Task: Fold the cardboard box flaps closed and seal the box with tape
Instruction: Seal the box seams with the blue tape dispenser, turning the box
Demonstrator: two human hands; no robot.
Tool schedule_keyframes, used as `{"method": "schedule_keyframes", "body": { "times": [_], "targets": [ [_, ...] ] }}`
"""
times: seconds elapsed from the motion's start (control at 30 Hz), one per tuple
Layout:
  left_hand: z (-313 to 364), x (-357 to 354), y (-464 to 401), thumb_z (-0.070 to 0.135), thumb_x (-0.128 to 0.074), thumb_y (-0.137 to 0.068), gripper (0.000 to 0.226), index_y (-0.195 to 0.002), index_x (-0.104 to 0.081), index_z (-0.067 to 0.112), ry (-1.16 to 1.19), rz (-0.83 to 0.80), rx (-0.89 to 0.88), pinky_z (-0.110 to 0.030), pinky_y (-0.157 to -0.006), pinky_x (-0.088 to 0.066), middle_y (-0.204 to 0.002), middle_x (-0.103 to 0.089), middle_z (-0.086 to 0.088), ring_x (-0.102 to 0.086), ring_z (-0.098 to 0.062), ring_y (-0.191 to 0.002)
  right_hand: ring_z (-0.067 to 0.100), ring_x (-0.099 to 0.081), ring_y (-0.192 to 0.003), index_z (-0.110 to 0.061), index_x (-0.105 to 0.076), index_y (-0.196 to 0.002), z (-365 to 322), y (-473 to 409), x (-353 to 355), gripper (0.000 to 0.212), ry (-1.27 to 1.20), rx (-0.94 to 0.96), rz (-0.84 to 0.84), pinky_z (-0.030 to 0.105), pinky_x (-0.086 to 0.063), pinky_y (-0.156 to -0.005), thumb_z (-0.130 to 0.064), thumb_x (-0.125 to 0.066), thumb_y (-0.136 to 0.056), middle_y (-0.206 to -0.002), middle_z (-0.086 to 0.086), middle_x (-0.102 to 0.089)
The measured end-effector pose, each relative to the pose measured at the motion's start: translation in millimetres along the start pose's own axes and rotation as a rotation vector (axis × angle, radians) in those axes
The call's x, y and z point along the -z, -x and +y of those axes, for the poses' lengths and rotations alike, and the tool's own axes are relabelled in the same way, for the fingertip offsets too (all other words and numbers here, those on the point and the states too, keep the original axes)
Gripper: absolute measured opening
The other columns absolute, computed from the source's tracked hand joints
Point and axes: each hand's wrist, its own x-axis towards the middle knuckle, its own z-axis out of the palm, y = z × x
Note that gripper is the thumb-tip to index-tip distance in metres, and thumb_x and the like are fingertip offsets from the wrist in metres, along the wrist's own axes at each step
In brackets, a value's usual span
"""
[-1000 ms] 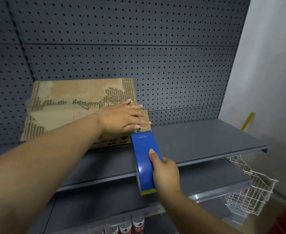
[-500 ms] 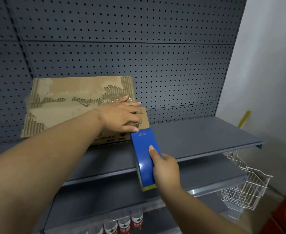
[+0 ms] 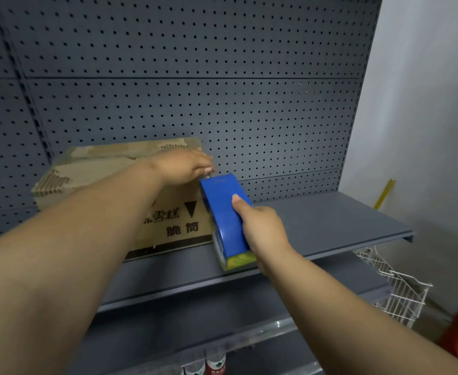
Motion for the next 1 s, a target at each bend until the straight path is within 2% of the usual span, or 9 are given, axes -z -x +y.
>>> {"method": "schedule_keyframes", "body": {
  "times": [0.2, 0.33, 0.4, 0.53, 0.7, 0.8, 0.87, 0.93, 1.0],
  "targets": [
    [-10, -20, -6, 0.039, -0.029, -0.099, 0.042, -0.13, -0.051, 0.023, 0.104, 0.018, 0.076, -0.034, -0.113, -0.019, -0.147, -0.038, 0.002, -0.027, -0.015, -0.139, 0.02, -0.042, -0.06, -0.015, -0.035, -0.056, 7, -6, -12, 0.049, 0.013, -0.037, -0.023, 0.03, -0.031, -0.054, -0.045, -0.05, -0.091, -0.061, 0.002, -0.043],
    [-11, -19, -11, 0.04, -0.034, -0.097, 0.041, -0.111, -0.061, 0.013, 0.142, 0.017, 0.088, -0.034, -0.1, -0.034, -0.131, -0.053, -0.005, -0.046, -0.02, -0.121, 0.024, -0.048, -0.072, -0.021, -0.037, -0.06, 12, -11, -25, 0.042, 0.0, -0.033, -0.01, 0.03, -0.035, -0.059, -0.046, -0.048, -0.091, -0.079, 0.005, -0.049],
    [-14, -20, -14, 0.042, -0.038, -0.096, 0.039, -0.109, -0.062, 0.014, 0.145, 0.002, 0.1, -0.038, -0.099, -0.038, -0.128, -0.055, -0.005, -0.048, -0.02, -0.119, 0.021, -0.05, -0.069, -0.019, -0.039, -0.062, 14, -13, -30, 0.04, 0.0, -0.043, 0.0, 0.029, -0.034, -0.055, -0.045, -0.047, -0.092, -0.075, 0.003, -0.051],
    [-15, -19, -18, 0.044, -0.045, -0.092, 0.035, -0.107, -0.063, 0.018, 0.23, -0.033, 0.145, -0.04, -0.103, -0.037, -0.127, -0.055, -0.002, -0.048, -0.018, -0.12, 0.019, -0.048, -0.064, -0.013, -0.043, -0.066, 16, -14, -40, 0.042, -0.021, -0.106, 0.013, 0.029, -0.035, -0.053, -0.047, -0.047, -0.092, -0.069, 0.002, -0.05],
    [-15, -17, -18, 0.038, -0.049, -0.092, 0.03, -0.11, -0.063, 0.018, 0.268, -0.033, 0.161, -0.03, -0.1, -0.033, -0.13, -0.053, -0.002, -0.046, -0.017, -0.122, 0.015, -0.045, -0.058, -0.014, -0.043, -0.064, 15, -17, -45, 0.044, 0.002, -0.116, 0.025, 0.028, -0.033, -0.051, -0.046, -0.046, -0.093, -0.066, 0.001, -0.049],
    [-16, -18, -18, 0.038, -0.048, -0.093, 0.029, -0.112, -0.062, 0.021, 0.267, -0.046, 0.158, -0.03, -0.101, -0.034, -0.129, -0.053, 0.0, -0.047, -0.016, -0.121, 0.013, -0.044, -0.057, -0.014, -0.043, -0.066, 13, -16, -44, 0.042, 0.026, -0.087, 0.04, 0.027, -0.033, -0.05, -0.046, -0.046, -0.093, -0.069, 0.001, -0.049],
    [-16, -17, -18, 0.037, -0.047, -0.094, 0.03, -0.117, -0.06, 0.023, 0.288, -0.051, 0.161, -0.031, -0.103, -0.035, -0.129, -0.053, 0.002, -0.046, -0.016, -0.121, 0.015, -0.05, -0.064, -0.012, -0.05, -0.088, 14, -14, -46, 0.033, -0.003, -0.024, 0.084, 0.029, -0.039, -0.054, -0.045, -0.047, -0.093, -0.078, 0.001, -0.053],
    [-15, -16, -17, 0.035, -0.046, -0.095, 0.032, -0.123, -0.057, 0.024, 0.306, -0.058, 0.166, -0.027, -0.101, -0.031, -0.133, -0.05, 0.002, -0.044, -0.016, -0.124, 0.02, -0.054, -0.071, -0.019, -0.039, -0.125, 15, -11, -47, 0.043, -0.003, 0.037, 0.126, 0.03, -0.042, -0.059, -0.046, -0.047, -0.092, -0.079, 0.001, -0.055],
    [-13, -14, -17, 0.034, -0.044, -0.096, 0.034, -0.124, -0.058, 0.021, 0.298, -0.069, 0.162, -0.024, -0.099, -0.027, -0.136, -0.047, 0.0, -0.04, -0.015, -0.128, 0.018, -0.054, -0.069, -0.031, -0.033, -0.133, 18, -8, -44, 0.046, 0.067, 0.108, 0.103, 0.029, -0.042, -0.057, -0.047, -0.047, -0.092, -0.075, 0.0, -0.056]
  ]
}}
